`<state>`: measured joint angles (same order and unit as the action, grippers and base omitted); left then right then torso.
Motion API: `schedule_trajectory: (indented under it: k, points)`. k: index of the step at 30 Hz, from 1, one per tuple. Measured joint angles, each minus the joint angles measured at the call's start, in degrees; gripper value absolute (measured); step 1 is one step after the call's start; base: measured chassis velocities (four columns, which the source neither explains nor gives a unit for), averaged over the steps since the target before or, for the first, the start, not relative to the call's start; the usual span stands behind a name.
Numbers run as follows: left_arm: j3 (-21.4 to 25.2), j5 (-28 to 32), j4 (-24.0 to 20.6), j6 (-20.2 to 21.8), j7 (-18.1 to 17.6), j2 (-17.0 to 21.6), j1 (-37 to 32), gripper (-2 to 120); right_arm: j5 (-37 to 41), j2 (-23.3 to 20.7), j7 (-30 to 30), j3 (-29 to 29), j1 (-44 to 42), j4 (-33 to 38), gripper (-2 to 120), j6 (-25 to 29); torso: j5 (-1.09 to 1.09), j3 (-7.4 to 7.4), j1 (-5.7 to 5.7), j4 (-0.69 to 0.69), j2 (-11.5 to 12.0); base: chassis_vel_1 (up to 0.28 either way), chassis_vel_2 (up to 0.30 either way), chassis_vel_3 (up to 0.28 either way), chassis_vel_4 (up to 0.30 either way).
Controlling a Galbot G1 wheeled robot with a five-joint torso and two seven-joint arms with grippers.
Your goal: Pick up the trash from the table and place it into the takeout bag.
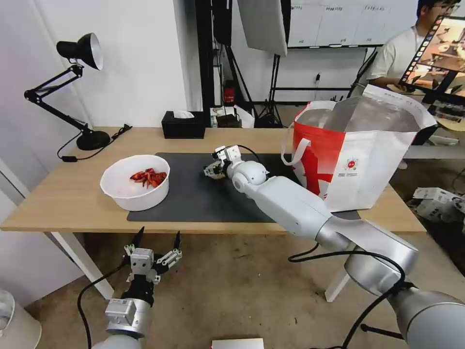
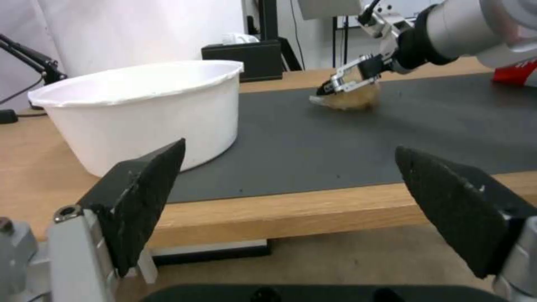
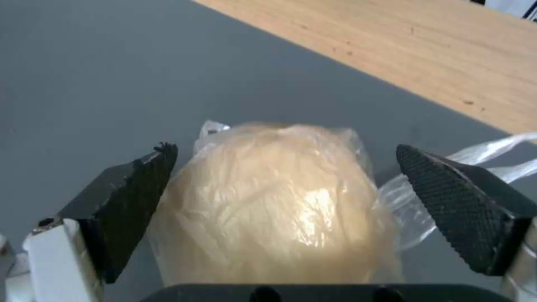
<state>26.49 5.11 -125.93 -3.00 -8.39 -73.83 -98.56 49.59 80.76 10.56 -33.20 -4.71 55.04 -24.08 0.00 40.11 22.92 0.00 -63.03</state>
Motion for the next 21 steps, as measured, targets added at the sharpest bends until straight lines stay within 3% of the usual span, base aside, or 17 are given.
schedule_trajectory:
  k: [14,18,21]
  points:
    - [-0.49,-1.40,0.48,-1.04,0.06,-0.07,-0.86,100,3.70,-2.12,2.16,0.84,-1.43,3.98,50,-1.67,0.00,0.00,0.00,0.00,0.00,0.000,0.000,0.000,0.000]
    - [-0.66,-1.50,0.42,-1.04,0.06,-0.29,-0.90,100,4.60,-4.57,3.92,1.03,-2.27,7.93,36,-0.32,0.00,0.00,0.00,0.01,0.01,0.000,0.000,0.000,0.000]
    - [-0.66,-1.69,-0.03,-1.04,0.08,-0.36,-1.31,100,5.80,-9.75,6.85,1.24,-4.17,16.75,22,1.09,0.01,0.00,0.00,0.00,0.00,0.000,0.000,0.000,0.000]
